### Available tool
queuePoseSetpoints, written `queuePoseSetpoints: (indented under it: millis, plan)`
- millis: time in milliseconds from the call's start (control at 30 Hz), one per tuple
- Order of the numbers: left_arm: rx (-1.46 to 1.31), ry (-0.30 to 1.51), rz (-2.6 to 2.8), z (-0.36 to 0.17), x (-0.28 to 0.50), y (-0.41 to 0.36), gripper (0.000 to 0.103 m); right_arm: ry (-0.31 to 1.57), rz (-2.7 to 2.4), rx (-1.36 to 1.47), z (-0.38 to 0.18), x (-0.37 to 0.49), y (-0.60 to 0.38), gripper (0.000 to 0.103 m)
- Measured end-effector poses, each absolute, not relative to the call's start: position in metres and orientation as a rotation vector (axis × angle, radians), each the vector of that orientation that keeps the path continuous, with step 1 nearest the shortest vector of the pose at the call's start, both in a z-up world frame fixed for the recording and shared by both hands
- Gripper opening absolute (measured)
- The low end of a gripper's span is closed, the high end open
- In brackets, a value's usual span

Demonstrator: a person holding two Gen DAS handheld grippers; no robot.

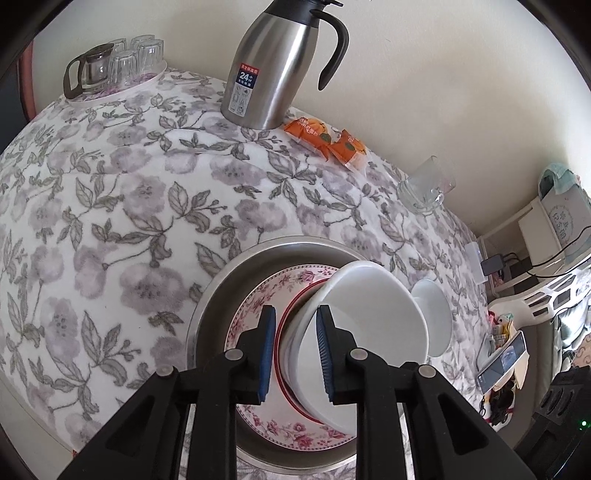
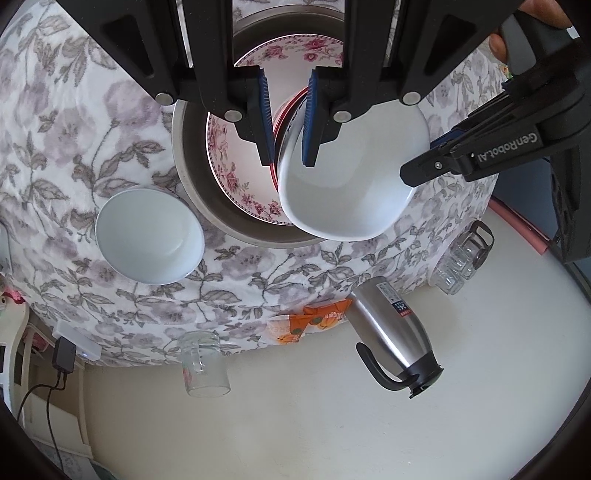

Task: Organize plates and bowls
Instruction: 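Lower the MAX bowl into the red-rimmed bowl with both grippers, then open both grippers to release the MAX bowl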

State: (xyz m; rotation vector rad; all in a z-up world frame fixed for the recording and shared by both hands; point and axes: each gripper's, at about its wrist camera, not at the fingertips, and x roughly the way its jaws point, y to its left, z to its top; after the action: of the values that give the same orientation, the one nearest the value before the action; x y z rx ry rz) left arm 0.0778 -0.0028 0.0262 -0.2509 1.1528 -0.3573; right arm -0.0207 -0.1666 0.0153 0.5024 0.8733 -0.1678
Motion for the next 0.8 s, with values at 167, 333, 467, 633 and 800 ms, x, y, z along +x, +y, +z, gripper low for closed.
queuePoseSetpoints:
  millis: [167,333,467,633,800]
  plan:
    - [-0.273,1.171,-0.397,0.026,0.077,-0.006,0.022,0.870,-0.156,0.527,0.017,-0.021,-0.166,0.018]
    - [-0.255,1.172,-0.398,0.028,0.075,-0.009,0.022,0.862,-0.159,0.524,0.020,-0.023,-0.166,0.018]
    - [-0.282,1.172,-0.407,0.030,0.076,-0.004,0.022,0.854,-0.157,0.521,0.023,-0.023,-0.166,0.018]
    - [-0.280,1.169,-0.405,0.029,0.077,-0.004,0.022,0.864,-0.157,0.526,0.020,-0.022,-0.167,0.018]
    - [-0.271,1.138,-0.378,0.038,0.076,0.000,0.022,0.855,-0.191,0.516,0.026,-0.025,-0.170,0.019]
